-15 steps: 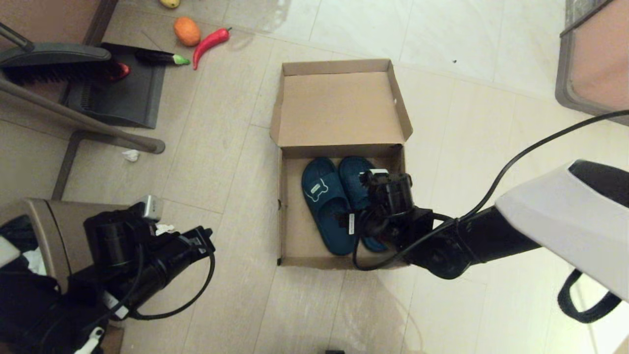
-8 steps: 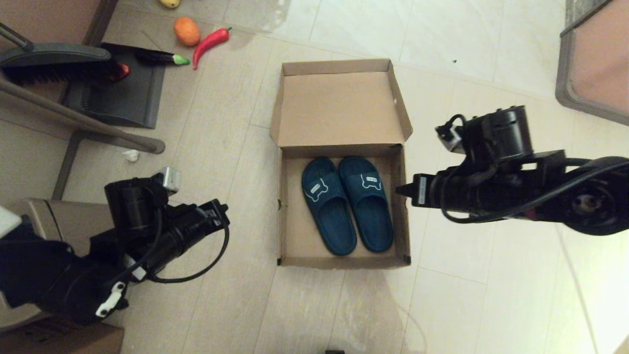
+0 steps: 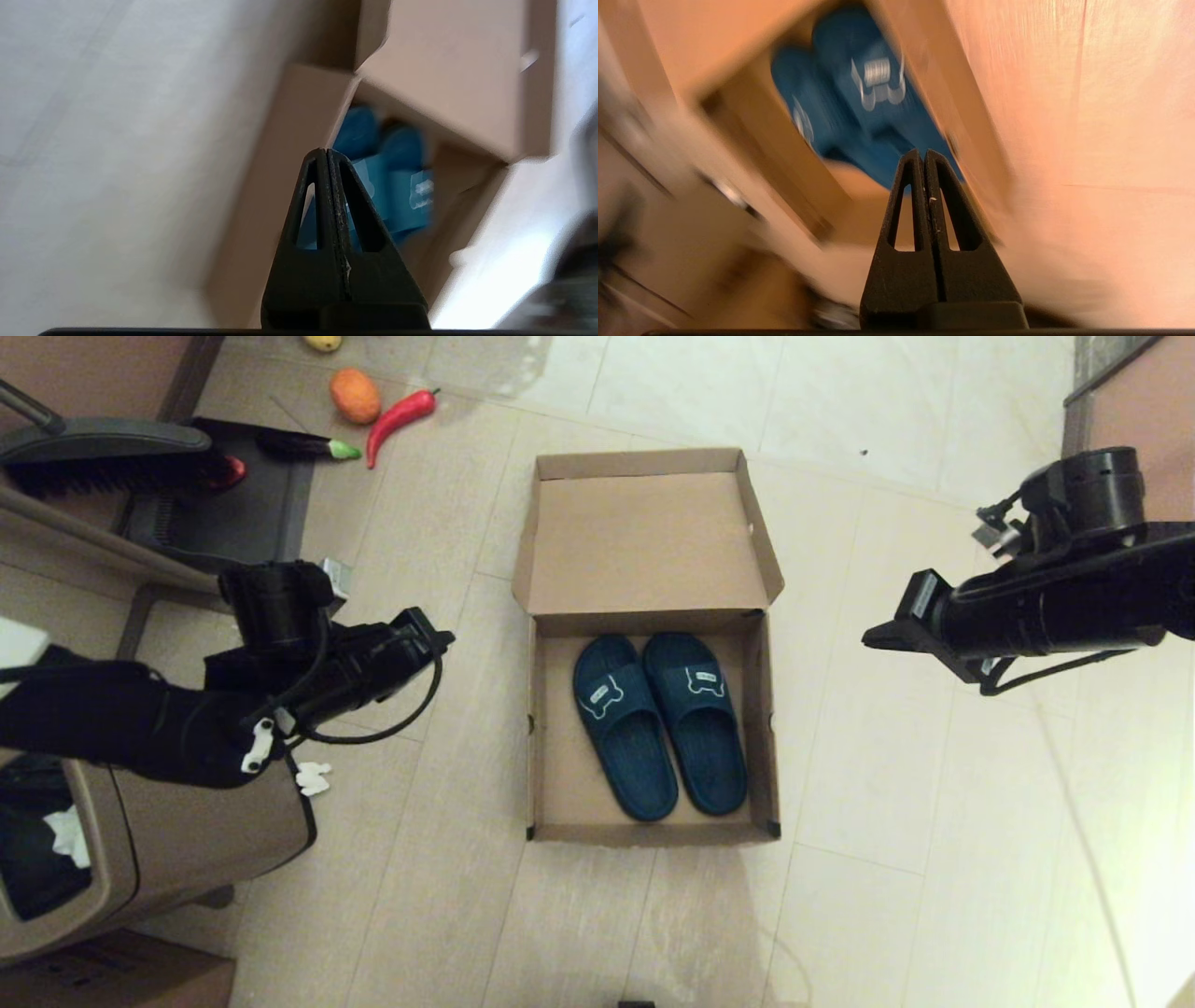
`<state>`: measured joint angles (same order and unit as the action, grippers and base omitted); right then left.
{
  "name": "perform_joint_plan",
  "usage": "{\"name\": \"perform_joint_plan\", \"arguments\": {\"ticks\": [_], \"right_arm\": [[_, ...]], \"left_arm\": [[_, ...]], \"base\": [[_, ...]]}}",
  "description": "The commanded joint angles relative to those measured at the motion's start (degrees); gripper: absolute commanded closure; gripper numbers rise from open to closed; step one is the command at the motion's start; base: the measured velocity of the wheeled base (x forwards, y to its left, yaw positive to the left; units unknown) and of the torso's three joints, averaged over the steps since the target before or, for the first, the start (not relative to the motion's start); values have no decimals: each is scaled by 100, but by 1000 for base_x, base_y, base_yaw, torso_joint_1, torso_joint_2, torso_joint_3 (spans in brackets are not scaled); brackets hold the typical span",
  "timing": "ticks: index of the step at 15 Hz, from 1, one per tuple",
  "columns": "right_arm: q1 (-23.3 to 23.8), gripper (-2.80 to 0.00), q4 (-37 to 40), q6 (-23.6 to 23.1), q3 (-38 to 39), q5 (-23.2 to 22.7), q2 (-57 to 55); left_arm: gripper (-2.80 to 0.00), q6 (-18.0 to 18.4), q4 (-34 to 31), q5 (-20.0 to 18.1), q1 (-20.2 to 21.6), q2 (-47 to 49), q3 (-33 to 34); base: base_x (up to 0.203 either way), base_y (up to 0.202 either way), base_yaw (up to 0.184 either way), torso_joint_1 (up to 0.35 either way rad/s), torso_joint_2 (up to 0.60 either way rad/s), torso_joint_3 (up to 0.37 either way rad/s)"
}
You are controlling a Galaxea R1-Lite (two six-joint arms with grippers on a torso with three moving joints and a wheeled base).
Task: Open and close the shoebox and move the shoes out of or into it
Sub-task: Close the shoe box
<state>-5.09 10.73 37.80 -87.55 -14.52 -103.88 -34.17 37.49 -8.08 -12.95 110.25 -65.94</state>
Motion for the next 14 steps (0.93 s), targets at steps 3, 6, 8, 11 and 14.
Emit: {"name": "perform_joint_plan", "arguments": {"ticks": [3, 6, 8, 11, 14], "right_arm": [[112, 0, 289, 1662, -1504, -47, -1745], [273, 0, 202, 2842, -2423, -111, -2743], [323, 0, -395, 3475, -2497, -588, -2897], [426, 0, -1559, 3757, -2499, -1243, -3067], [511, 0, -2771, 3793, -2508, -1852, -3267]], "left_arm": [[0, -754, -348, -91, -69, 986, -1164], [0, -1798, -453, -81, -88, 1552, -2068], [0, -2299, -486, -103, -146, 1717, -2622], [0, -2258, -582, -188, -358, 2148, -3143], [0, -2101, -835, -141, -443, 2520, -3651]], "base": [[0, 0, 0, 0, 0, 0], [0, 0, 0, 0, 0, 0], [0, 0, 0, 0, 0, 0], [0, 0, 0, 0, 0, 0], [0, 0, 0, 0, 0, 0]]}}
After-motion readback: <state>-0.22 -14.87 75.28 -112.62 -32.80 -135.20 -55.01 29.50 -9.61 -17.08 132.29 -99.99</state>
